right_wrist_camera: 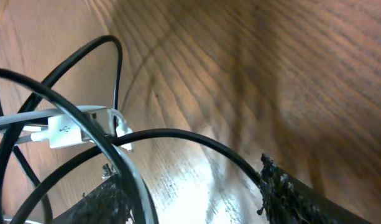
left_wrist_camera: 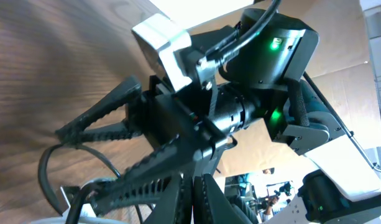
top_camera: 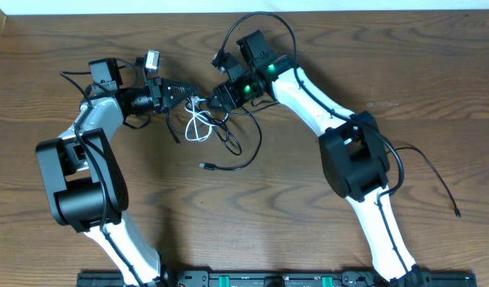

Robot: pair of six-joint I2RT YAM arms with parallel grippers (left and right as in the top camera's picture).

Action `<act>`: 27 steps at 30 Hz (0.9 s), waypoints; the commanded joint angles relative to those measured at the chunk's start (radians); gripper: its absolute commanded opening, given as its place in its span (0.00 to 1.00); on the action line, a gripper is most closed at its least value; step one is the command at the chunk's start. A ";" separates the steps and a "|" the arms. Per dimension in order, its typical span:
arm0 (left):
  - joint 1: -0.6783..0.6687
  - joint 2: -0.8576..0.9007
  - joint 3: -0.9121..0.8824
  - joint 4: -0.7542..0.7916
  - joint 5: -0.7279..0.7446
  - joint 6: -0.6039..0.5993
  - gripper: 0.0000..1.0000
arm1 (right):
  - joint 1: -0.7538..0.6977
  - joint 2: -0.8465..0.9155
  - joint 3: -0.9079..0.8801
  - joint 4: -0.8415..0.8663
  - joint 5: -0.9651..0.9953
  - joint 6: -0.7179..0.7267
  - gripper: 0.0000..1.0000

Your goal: Untangle cables

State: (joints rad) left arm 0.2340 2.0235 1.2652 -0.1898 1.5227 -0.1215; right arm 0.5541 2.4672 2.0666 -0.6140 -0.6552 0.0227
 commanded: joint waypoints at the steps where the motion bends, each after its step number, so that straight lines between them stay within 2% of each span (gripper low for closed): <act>1: -0.005 0.003 -0.004 0.002 0.050 0.028 0.07 | 0.030 -0.036 -0.010 -0.002 0.045 -0.040 0.64; 5: -0.005 0.003 -0.004 0.002 0.050 0.028 0.07 | 0.055 -0.020 -0.034 0.036 0.246 -0.039 0.64; 11: -0.004 0.003 -0.004 0.001 0.051 0.028 0.07 | 0.057 0.020 -0.057 0.106 0.320 -0.043 0.64; 14: -0.002 0.003 -0.004 0.001 0.050 0.028 0.08 | 0.027 0.024 -0.057 0.084 0.541 -0.042 0.60; 19: 0.016 0.003 -0.004 0.001 0.050 0.028 0.07 | -0.028 0.024 -0.057 0.043 0.722 -0.034 0.57; 27: 0.083 0.003 -0.004 -0.013 0.050 0.028 0.07 | -0.129 0.024 -0.056 0.019 0.723 0.082 0.57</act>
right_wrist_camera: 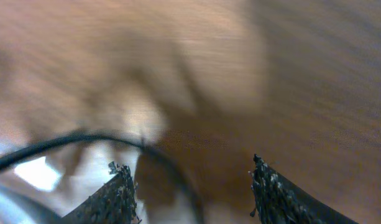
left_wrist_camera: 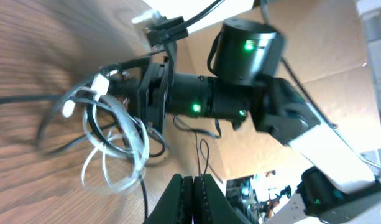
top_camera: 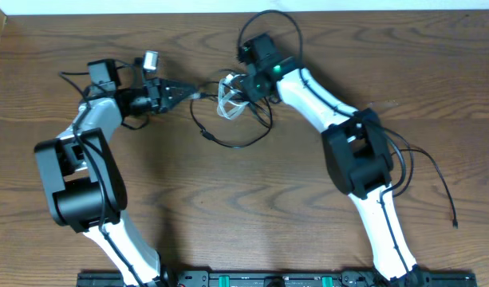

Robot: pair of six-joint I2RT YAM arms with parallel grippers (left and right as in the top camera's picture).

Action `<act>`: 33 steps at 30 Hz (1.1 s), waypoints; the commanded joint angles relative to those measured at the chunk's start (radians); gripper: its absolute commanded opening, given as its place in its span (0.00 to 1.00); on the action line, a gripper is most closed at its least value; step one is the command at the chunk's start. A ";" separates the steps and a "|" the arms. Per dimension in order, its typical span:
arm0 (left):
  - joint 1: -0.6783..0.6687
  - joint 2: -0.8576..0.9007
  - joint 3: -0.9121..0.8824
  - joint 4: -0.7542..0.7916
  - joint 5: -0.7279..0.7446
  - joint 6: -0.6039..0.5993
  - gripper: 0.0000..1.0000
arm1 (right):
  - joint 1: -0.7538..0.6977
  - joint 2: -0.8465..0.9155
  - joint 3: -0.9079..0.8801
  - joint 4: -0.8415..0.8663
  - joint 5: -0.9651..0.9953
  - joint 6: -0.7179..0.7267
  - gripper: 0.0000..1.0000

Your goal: Untangle cables

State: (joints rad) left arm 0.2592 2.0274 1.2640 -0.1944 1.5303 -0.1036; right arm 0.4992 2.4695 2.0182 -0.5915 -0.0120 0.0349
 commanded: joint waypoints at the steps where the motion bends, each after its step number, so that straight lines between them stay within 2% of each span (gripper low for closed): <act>1: 0.069 0.000 -0.003 -0.013 0.043 0.010 0.07 | -0.085 0.021 -0.008 -0.003 0.080 0.074 0.57; 5: 0.129 0.000 -0.004 -0.041 0.034 0.010 0.07 | -0.137 0.021 0.000 -0.004 0.079 0.074 0.56; 9: 0.159 0.000 -0.004 -0.132 -0.175 0.003 0.07 | -0.171 0.021 0.000 -0.005 -0.079 0.016 0.57; 13: 0.140 0.000 -0.004 -0.141 -0.344 -0.124 0.07 | -0.172 0.021 0.001 -0.003 -0.117 0.015 0.55; 15: 0.129 0.000 -0.004 -0.141 -0.350 -0.127 0.08 | -0.170 0.009 0.003 -0.003 -0.117 0.000 0.56; 19: 0.098 0.000 -0.004 -0.137 -0.370 -0.127 0.09 | -0.173 -0.054 0.023 -0.003 -0.118 -0.043 0.64; 21: 0.081 0.000 -0.004 -0.138 -0.422 -0.145 0.15 | -0.174 -0.106 0.025 -0.013 -0.119 -0.043 0.67; 24: 0.061 0.000 -0.004 -0.139 -0.497 -0.200 0.17 | -0.167 -0.151 0.025 -0.077 -0.141 -0.043 0.68; 32: 0.041 0.000 -0.004 -0.138 -0.501 -0.202 0.17 | -0.152 -0.148 0.023 -0.181 -0.211 -0.045 0.68; 33: 0.040 0.000 -0.004 -0.138 -0.501 -0.202 0.21 | -0.151 -0.148 0.023 -0.176 -0.264 -0.065 0.70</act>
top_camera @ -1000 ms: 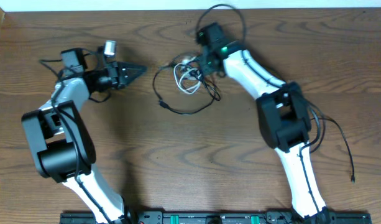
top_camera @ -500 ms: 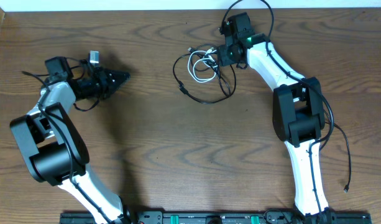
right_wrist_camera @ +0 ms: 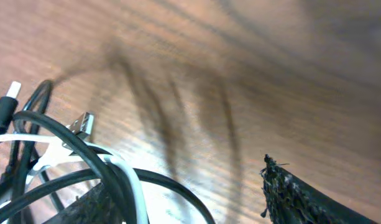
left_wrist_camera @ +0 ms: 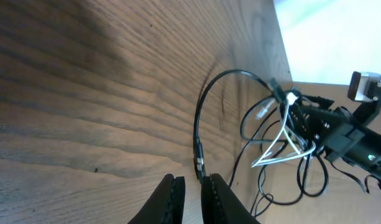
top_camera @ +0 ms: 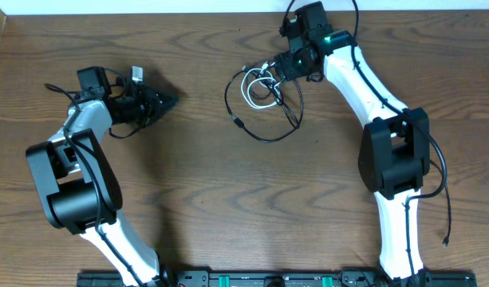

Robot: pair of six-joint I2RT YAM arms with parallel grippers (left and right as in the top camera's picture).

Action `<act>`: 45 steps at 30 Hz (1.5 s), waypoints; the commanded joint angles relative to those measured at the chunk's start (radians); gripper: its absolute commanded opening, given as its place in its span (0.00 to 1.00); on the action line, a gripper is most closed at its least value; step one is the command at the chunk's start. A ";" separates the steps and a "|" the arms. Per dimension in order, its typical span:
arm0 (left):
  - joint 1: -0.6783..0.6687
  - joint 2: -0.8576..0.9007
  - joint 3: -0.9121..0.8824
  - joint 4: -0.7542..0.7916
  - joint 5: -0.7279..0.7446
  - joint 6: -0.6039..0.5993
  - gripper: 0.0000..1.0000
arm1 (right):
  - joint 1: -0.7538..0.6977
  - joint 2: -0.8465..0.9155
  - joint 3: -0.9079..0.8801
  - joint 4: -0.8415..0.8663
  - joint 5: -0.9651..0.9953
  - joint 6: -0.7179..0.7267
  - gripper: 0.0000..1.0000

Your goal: Untangle cables

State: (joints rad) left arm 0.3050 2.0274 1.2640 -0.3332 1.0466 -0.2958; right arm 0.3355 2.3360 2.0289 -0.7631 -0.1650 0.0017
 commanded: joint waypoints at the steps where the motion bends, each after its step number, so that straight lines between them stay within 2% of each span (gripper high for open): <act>1: -0.007 0.000 -0.004 0.000 -0.017 -0.010 0.22 | 0.013 -0.014 0.012 0.010 -0.175 -0.058 0.70; 2: -0.009 0.000 -0.004 0.001 -0.017 -0.010 0.23 | 0.013 -0.014 0.012 0.043 -0.241 -0.063 0.72; 4: -0.010 0.000 -0.004 0.001 -0.017 -0.010 0.26 | 0.012 -0.013 0.011 0.128 -0.251 -0.055 0.77; 10: -0.010 0.000 -0.004 0.001 -0.016 -0.010 0.29 | 0.033 0.040 0.009 0.309 -0.077 -0.057 0.82; 11: -0.010 0.000 -0.004 0.000 -0.016 -0.010 0.29 | 0.039 0.048 0.009 0.333 -0.126 -0.063 0.87; 13: -0.010 0.000 -0.004 0.000 -0.016 -0.010 0.30 | 0.043 0.048 0.010 0.373 -0.266 -0.085 0.84; 16: -0.010 0.000 -0.004 0.001 -0.016 -0.010 0.30 | 0.040 0.039 0.010 0.492 -0.377 0.060 0.88; 20: -0.010 0.000 -0.004 0.001 -0.016 -0.010 0.35 | 0.022 0.039 0.010 0.664 -0.757 0.065 0.89; 22: -0.010 0.000 -0.004 0.001 -0.016 -0.010 0.38 | 0.011 0.039 0.010 0.694 -0.848 0.066 0.90; 26: -0.010 0.000 -0.004 0.001 -0.016 -0.010 0.38 | -0.002 0.039 0.010 0.629 -0.870 0.079 0.94; 27: -0.010 0.000 -0.004 0.001 -0.016 -0.010 0.38 | -0.007 0.039 0.010 0.586 -1.015 0.002 0.96; 29: -0.010 0.000 -0.004 0.001 -0.016 -0.010 0.38 | -0.011 0.039 0.010 0.541 -1.034 -0.041 0.87; 30: -0.010 0.000 -0.004 0.001 -0.016 -0.010 0.38 | -0.014 0.039 0.010 0.500 -0.978 -0.040 0.87; 32: -0.010 0.000 -0.004 0.001 -0.016 -0.010 0.38 | -0.015 0.039 0.009 0.432 -1.019 -0.106 0.99; 33: -0.010 0.000 -0.004 0.001 -0.016 -0.010 0.38 | -0.015 0.039 0.009 0.373 -1.036 -0.190 0.91; 34: -0.010 0.000 -0.004 0.001 -0.016 -0.010 0.39 | -0.015 0.039 0.009 0.337 -0.995 -0.200 0.85; 35: -0.010 0.000 -0.004 0.001 -0.016 -0.010 0.39 | -0.014 0.038 0.010 0.295 -0.874 -0.178 0.84; 36: -0.010 0.000 -0.004 0.001 -0.016 -0.010 0.39 | -0.009 0.038 0.010 0.261 -0.694 -0.129 0.89; 37: -0.010 0.000 -0.004 0.001 -0.016 -0.010 0.39 | -0.006 0.039 0.009 0.248 -0.645 -0.127 0.90; 40: -0.010 0.000 -0.004 0.003 -0.016 -0.010 0.39 | 0.013 0.030 0.013 0.248 -0.711 -0.126 0.86; 45: -0.010 0.000 -0.004 0.013 -0.024 -0.010 0.39 | 0.064 0.029 0.014 0.237 -0.555 -0.054 0.78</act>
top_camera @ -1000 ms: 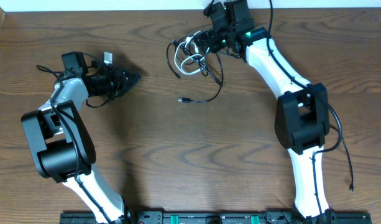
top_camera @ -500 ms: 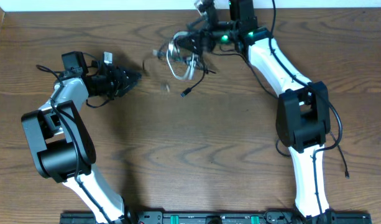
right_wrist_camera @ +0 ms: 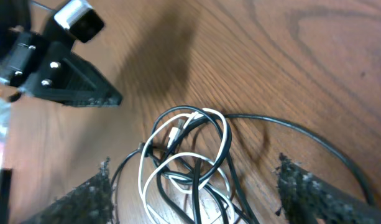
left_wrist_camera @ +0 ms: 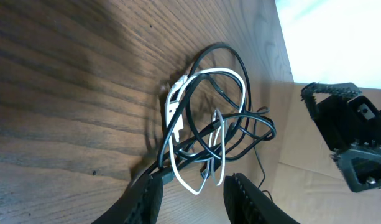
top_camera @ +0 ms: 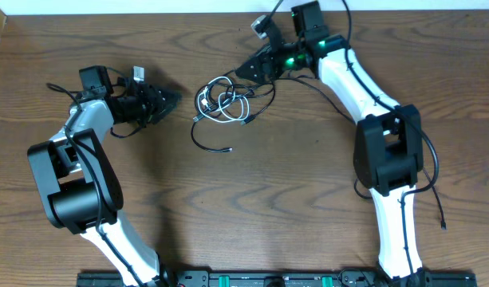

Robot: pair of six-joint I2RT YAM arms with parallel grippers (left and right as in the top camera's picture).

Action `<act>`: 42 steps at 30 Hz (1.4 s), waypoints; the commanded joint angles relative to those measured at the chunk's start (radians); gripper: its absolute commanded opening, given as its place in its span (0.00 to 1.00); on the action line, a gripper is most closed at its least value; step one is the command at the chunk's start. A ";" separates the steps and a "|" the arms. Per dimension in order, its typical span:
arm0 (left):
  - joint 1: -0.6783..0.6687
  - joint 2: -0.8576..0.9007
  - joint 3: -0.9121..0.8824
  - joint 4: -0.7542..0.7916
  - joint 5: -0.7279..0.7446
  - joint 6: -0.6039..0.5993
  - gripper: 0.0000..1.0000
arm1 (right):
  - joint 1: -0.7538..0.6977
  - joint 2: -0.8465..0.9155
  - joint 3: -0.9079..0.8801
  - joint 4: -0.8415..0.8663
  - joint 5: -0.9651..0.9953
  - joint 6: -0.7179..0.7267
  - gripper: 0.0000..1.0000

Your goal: Untangle cables

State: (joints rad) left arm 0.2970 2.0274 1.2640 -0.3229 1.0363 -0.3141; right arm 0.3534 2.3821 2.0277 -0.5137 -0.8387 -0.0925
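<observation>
A knot of black and white cables lies on the wooden table between my two grippers. The white cable loops through black ones. One black strand ends in a plug toward the front. My left gripper stands open just left of the knot, its fingers apart with nothing between them. To the knot's upper right, my right gripper is wide open and looks down on the cables without touching them.
A long black cable leaves the knot, runs along the right arm and ends loose at the front right. The table's far edge lies just behind both grippers. Cardboard stands beyond the table.
The knot was hanging from my right gripper at the back right; now it lies on the table further left and that gripper is open. My left gripper has opened without changing place.
Both grippers met at the knot in the table's middle, the left one open. Then the left was shut close to the bundle held by the right. Then the left stood back at the left while the right held the bundle further right. Now it lies between them.
</observation>
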 commanded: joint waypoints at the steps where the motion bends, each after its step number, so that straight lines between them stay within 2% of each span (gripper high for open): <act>1: -0.002 0.000 -0.004 0.003 -0.023 0.008 0.39 | 0.063 -0.018 0.015 -0.019 0.165 0.040 0.77; 7: -0.002 0.000 -0.004 0.002 -0.061 0.008 0.39 | 0.174 -0.017 0.014 0.019 0.517 0.004 0.77; 11: -0.002 0.000 -0.004 0.002 -0.061 0.005 0.39 | 0.218 -0.017 0.014 0.042 0.709 0.002 0.71; 16: -0.002 0.000 -0.004 0.002 -0.061 0.003 0.39 | 0.248 -0.006 0.005 0.042 0.763 -0.018 0.68; 17: -0.002 0.000 -0.004 0.002 -0.061 0.001 0.39 | 0.249 -0.005 0.000 0.042 0.768 -0.017 0.65; 19: -0.002 0.000 -0.004 0.002 -0.061 0.001 0.39 | 0.249 -0.004 -0.010 0.031 0.785 -0.017 0.51; 23: -0.002 0.000 -0.004 -0.002 -0.061 0.001 0.39 | 0.243 -0.004 -0.011 -0.040 0.788 -0.016 0.43; 25: -0.002 0.000 -0.004 -0.002 -0.061 0.001 0.39 | 0.242 -0.004 -0.011 -0.108 0.786 -0.016 0.30; 26: -0.002 0.000 -0.004 -0.002 -0.061 0.001 0.39 | 0.242 -0.004 -0.011 -0.163 0.782 -0.010 0.19; 27: -0.002 0.000 -0.004 -0.002 -0.062 0.001 0.39 | 0.242 -0.004 -0.011 -0.190 0.780 -0.009 0.17; 31: -0.002 0.000 -0.004 -0.002 -0.062 0.001 0.39 | 0.242 -0.004 -0.011 -0.262 0.780 -0.010 0.16; 35: -0.002 0.000 -0.004 -0.002 -0.062 0.001 0.39 | 0.242 -0.006 0.001 -0.245 0.780 -0.038 0.15; 39: -0.002 0.000 -0.004 -0.002 -0.062 0.001 0.39 | 0.246 -0.029 0.079 -0.238 0.779 -0.055 0.29; 42: -0.002 0.000 -0.004 -0.002 -0.062 0.001 0.39 | 0.256 -0.034 0.132 -0.237 0.775 -0.055 0.34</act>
State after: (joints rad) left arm 0.2970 2.0274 1.2640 -0.3222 0.9836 -0.3149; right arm 0.5972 2.3821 2.0769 -0.7582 -0.0624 -0.1379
